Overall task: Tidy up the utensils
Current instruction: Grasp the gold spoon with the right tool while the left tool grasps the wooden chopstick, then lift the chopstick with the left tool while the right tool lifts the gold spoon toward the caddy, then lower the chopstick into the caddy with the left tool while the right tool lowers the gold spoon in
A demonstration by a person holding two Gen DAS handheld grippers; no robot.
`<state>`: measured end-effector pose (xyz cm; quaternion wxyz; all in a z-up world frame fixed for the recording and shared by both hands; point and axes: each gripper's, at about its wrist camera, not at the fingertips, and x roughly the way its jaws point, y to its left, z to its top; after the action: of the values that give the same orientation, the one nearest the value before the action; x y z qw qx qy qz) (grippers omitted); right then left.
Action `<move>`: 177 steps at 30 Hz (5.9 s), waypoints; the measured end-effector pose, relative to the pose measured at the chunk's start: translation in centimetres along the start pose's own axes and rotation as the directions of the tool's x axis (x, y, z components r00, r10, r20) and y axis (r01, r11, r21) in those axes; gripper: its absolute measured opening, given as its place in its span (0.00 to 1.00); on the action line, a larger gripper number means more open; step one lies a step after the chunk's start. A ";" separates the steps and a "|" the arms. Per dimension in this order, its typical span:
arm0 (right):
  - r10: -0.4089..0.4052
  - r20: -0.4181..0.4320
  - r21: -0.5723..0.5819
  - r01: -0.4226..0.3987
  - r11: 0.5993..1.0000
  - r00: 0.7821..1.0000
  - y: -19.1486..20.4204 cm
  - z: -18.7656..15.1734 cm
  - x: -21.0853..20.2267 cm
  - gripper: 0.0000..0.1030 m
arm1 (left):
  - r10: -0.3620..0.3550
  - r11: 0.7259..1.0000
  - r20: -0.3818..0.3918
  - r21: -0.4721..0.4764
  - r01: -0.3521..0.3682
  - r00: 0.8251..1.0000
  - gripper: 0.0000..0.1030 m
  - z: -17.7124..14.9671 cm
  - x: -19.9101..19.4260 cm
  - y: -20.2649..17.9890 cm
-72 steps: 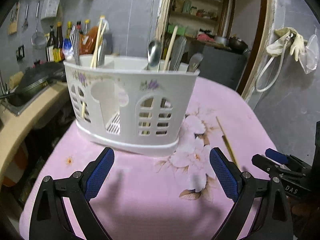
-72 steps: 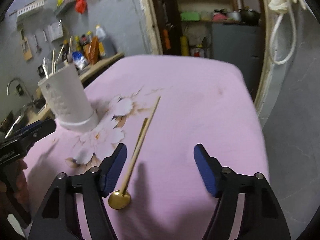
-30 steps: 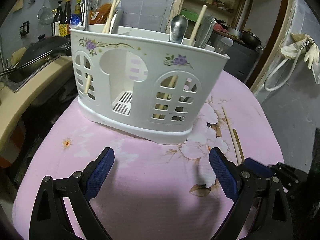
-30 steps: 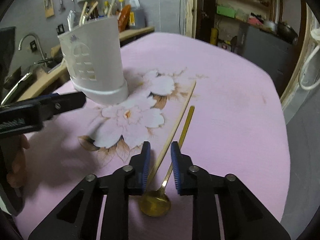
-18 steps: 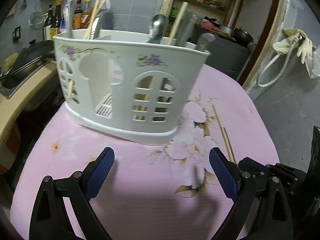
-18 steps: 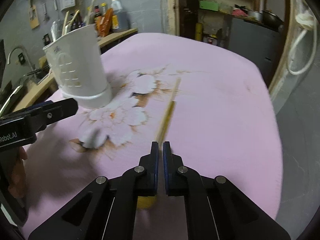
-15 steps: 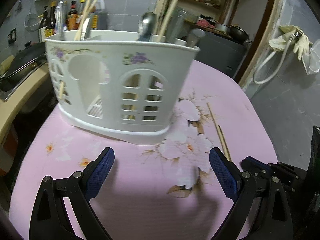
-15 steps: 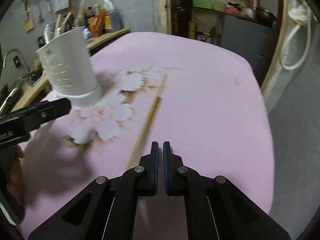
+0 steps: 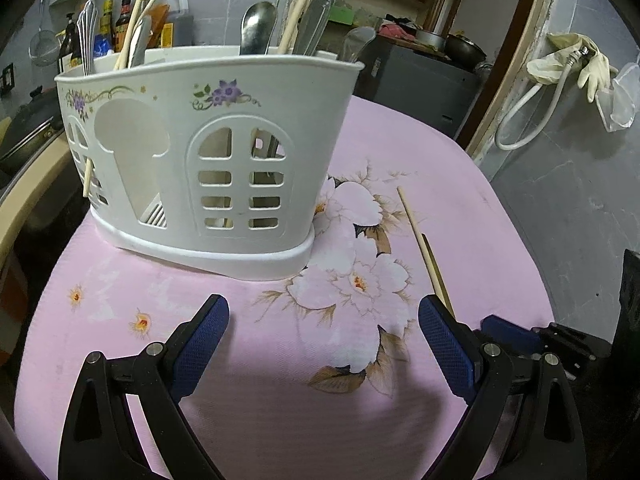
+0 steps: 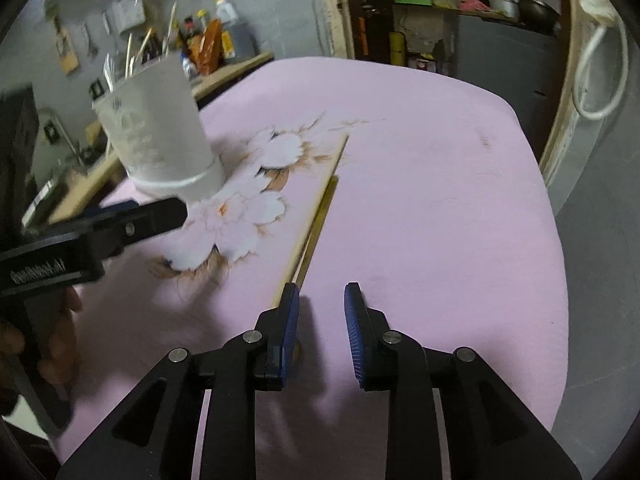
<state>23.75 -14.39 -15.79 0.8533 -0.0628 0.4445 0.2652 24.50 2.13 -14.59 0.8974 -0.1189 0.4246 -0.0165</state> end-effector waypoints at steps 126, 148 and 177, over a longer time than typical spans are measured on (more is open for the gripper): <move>0.177 0.655 -0.027 -0.211 0.977 0.734 7.3 14.9 -8.7 0.02 | -0.051 0.979 0.627 -0.124 0.165 0.777 0.02 15.3 -15.2 12.2; 0.048 0.563 0.073 -0.107 0.992 0.825 11.1 14.0 -2.5 0.02 | 0.083 0.992 0.684 -0.128 0.007 0.725 0.02 13.6 -9.8 14.8; 0.000 0.459 0.093 -0.048 0.995 0.888 12.4 12.8 -0.5 0.04 | 0.032 0.999 0.609 -0.004 -0.038 0.792 0.02 10.3 -8.8 14.1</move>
<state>26.51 0.33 -6.10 0.9329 0.0505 0.2442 0.2599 25.76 19.06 -4.86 0.9869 -0.1059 0.1154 0.0375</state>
